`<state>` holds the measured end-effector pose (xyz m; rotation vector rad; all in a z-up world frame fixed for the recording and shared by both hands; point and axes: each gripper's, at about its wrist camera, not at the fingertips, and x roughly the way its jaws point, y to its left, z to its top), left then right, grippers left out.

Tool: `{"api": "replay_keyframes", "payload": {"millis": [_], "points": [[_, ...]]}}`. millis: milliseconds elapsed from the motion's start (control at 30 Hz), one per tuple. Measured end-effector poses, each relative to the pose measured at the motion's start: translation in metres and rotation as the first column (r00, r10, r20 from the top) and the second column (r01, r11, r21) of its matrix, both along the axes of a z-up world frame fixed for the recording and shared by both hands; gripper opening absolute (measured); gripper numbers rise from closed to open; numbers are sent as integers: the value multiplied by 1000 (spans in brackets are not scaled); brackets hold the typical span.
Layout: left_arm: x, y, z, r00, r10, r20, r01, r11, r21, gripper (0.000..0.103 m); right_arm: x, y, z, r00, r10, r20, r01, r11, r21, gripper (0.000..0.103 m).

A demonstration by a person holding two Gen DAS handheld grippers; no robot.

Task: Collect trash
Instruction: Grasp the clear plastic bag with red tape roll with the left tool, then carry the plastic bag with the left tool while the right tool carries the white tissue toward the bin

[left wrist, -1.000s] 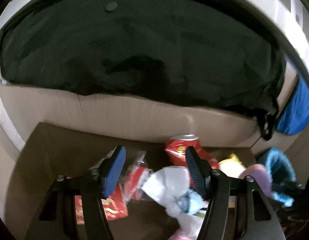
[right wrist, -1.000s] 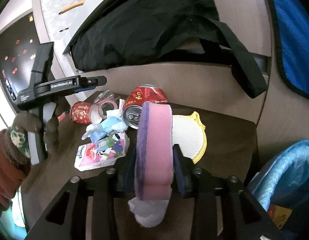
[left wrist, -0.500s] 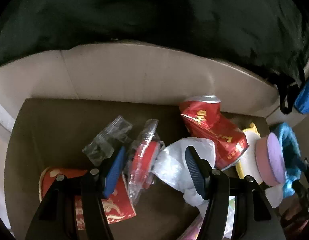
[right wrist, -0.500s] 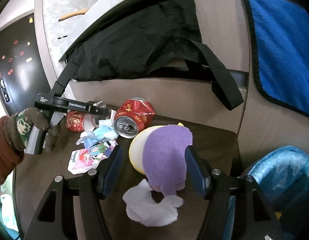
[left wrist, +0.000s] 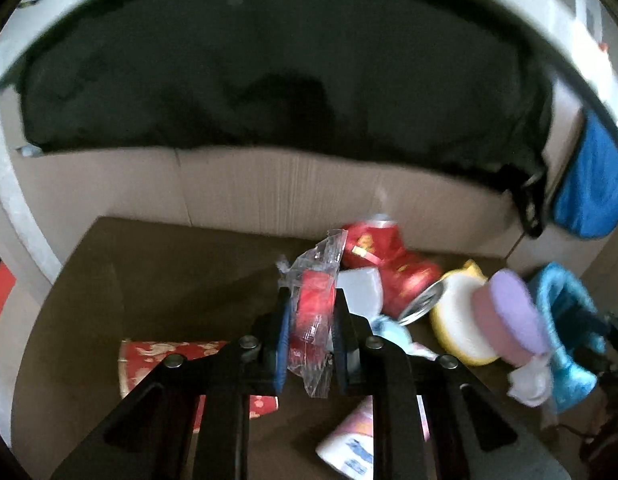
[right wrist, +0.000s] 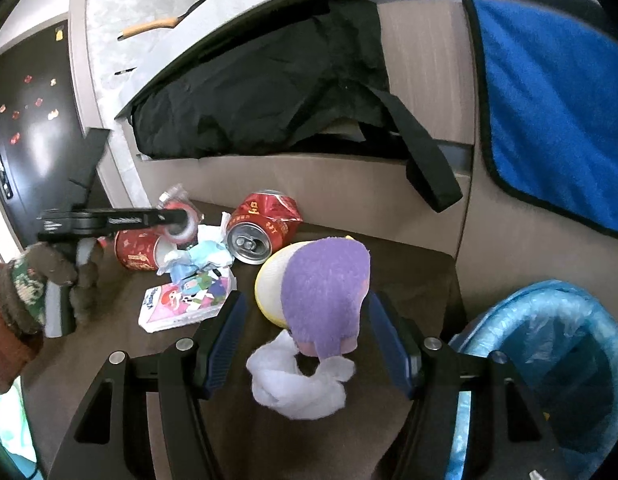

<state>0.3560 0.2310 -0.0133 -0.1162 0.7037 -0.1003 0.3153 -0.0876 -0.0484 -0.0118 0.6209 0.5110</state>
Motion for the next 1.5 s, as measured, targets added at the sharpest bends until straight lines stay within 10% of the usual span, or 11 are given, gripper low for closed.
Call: {"api": "replay_keyframes", "payload": {"millis": [300, 667, 767, 800, 1300, 1500], "points": [[-73, -10, 42, 990, 48, 134, -27, 988, -153, 19, -28, -7, -3, 999, 32, -15, -33, 996, -83, 64], [-124, -29, -6, 995, 65, 78, -43, 963, -267, 19, -24, 24, -40, 993, 59, -99, -80, 972, -223, 66], [-134, -33, -10, 995, 64, 81, -41, 965, -260, 19, -15, 28, -49, 989, 56, -139, -87, 970, -228, 40], [-136, -34, -10, 994, 66, 87, -42, 967, -252, 19, -13, 28, -49, 985, 56, -165, -92, 971, -219, 27], [-159, -36, -10, 995, 61, 83, -37, 965, -258, 19, -79, 49, -37, 813, 433, -388, -414, 900, 136, 25], [-179, -51, 6, 990, 54, 127, -23, 973, -230, 19, -108, 35, -12, 896, 356, -265, -359, 933, 38, 25]]}}
